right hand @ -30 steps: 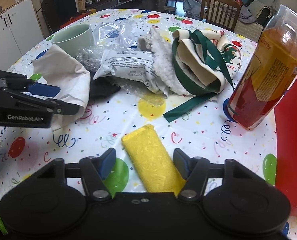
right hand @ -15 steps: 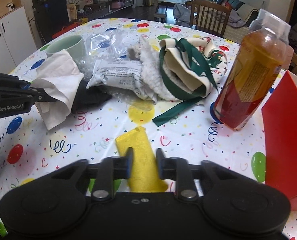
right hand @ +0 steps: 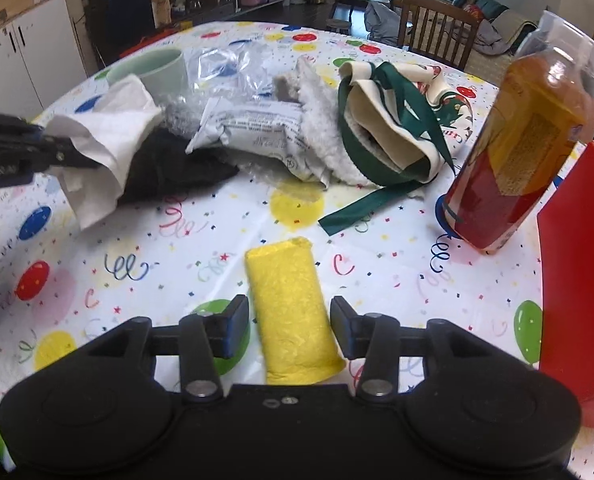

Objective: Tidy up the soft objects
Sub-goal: 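Carry the white cloth and yellow sponge with both tools into the shoebox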

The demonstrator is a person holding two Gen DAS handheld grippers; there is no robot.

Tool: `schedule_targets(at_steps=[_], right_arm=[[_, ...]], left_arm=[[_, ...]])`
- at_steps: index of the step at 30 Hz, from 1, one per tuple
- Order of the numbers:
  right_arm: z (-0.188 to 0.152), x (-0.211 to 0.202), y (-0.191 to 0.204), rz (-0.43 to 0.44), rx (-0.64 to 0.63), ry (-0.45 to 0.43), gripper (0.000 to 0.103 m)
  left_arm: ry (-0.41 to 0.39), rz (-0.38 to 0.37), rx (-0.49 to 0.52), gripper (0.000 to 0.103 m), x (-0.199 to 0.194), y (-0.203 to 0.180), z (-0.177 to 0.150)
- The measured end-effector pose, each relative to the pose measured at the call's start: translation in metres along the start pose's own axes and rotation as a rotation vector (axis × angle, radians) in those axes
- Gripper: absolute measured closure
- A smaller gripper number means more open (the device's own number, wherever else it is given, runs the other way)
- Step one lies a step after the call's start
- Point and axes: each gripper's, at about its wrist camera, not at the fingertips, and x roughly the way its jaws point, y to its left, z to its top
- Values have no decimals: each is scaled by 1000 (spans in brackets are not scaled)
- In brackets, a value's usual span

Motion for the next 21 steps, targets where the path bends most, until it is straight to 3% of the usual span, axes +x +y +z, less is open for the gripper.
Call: schedule_targets(at_steps=[11,21], right_arm=[[-3,3,6,-33,-25,4,65],[-6,-40,-15,21,163,-72,66]], left_arm=[[0,-2,-5,98,-9,1,-2],[4,-86,10,98,-24,-7,8]])
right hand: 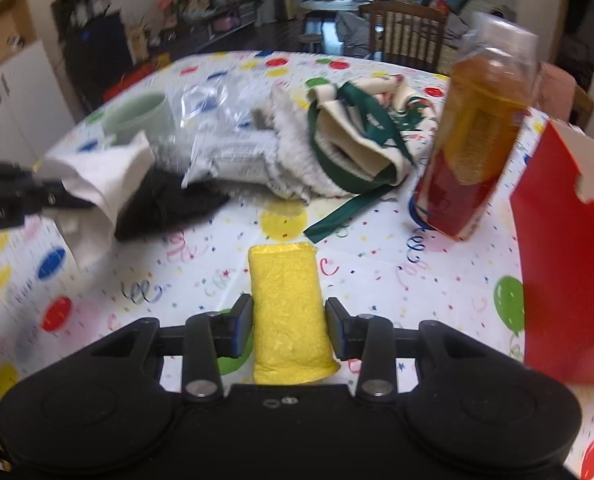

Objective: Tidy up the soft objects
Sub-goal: 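Carry the white cloth and yellow sponge with both tools into the shoebox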

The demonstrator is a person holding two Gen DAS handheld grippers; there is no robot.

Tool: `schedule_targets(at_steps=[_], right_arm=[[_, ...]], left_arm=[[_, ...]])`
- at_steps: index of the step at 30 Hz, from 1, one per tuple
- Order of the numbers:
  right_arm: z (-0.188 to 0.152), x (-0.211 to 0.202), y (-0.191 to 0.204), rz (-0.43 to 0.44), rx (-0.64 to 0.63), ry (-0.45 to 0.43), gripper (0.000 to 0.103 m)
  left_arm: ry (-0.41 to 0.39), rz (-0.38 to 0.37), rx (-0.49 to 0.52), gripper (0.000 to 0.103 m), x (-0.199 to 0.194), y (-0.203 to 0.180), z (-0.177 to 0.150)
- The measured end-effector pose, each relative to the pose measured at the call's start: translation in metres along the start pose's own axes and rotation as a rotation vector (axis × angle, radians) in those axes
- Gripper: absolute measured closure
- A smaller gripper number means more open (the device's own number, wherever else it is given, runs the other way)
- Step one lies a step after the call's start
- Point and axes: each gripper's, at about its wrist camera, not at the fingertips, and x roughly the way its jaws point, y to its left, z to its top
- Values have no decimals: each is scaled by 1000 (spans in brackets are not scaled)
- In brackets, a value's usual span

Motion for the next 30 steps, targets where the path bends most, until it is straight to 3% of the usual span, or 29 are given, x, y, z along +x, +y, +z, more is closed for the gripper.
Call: schedule_targets(at_steps=[12,30], right_arm=[[8,-85,-34,-6,168,-128,65],[13,-167,-139,-179,315,-242,65]], left_arm=[[-72,-153,75,98,-25,-44,37],[-124,-396,264,98,-16,-180,106]])
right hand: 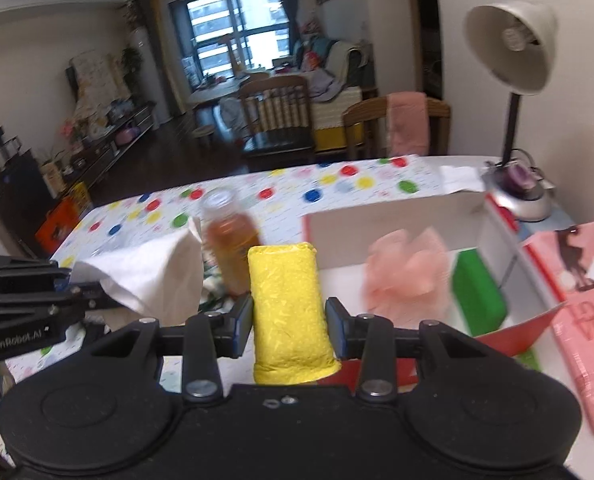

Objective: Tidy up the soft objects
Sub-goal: 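Carry the white cloth and yellow sponge with both tools into the shoebox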

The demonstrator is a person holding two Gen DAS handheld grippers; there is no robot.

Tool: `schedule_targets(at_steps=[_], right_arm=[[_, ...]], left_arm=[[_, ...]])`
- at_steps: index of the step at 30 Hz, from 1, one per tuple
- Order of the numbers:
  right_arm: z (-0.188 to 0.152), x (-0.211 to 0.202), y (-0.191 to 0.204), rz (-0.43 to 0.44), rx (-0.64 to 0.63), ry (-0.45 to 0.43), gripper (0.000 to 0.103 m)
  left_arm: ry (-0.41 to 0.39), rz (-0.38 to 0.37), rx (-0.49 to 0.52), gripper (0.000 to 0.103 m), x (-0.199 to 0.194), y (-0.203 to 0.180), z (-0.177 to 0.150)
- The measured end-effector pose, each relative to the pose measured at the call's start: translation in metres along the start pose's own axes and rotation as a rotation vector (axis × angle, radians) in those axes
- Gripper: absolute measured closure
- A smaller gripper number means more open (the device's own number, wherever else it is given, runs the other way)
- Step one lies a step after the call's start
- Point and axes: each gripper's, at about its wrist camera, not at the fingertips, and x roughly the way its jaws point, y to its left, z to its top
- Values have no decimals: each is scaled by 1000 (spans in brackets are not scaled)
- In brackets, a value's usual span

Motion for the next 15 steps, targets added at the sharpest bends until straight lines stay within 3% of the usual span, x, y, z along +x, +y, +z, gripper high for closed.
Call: schedule_targets(at_steps=[15], right_arm=[[31,20,-105,-103,51,-6,66]], left_arm=[[76,-47,93,98,106,-72,43]])
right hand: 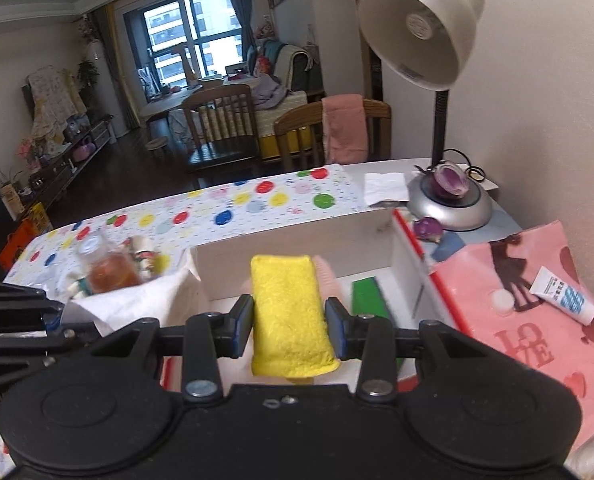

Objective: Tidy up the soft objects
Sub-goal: 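Carry the white cloth and yellow sponge with both tools into the shoebox, then open both tools to release the cloth and yellow sponge in the box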

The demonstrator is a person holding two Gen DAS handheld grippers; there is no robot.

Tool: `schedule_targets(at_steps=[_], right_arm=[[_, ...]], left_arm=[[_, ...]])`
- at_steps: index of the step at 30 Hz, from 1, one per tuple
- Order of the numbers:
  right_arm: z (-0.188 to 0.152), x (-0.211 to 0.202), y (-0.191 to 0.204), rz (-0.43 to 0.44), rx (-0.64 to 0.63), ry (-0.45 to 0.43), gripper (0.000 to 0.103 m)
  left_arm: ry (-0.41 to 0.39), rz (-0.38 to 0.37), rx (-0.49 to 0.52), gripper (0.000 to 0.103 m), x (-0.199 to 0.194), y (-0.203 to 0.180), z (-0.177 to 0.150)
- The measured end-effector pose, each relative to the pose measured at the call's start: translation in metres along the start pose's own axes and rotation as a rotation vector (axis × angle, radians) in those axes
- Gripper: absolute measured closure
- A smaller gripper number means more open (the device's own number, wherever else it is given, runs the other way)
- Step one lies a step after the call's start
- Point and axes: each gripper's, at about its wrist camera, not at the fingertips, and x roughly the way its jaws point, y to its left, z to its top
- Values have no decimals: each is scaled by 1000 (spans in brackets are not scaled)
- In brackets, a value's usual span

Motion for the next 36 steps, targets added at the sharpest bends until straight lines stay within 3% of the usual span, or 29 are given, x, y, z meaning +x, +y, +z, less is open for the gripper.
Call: schedule_targets(at_steps=[3,6,18,26,36], right_arm=[[5,12,-17,-9,9,11,68],[8,26,-28,-17,1,33,84],[-12,96,-52,16,12,211,85],[-15,105,-54,32,-6,236,84],[-17,106,-59,58,22,258,75]], left_arm=[[18,11,23,98,20,-9,8],[38,18,33,98,39,-14,14],[221,70,28,98,116,-19,3],[320,78,43,97,149,-25,-4],[401,64,-38,97,164,-16,-13]])
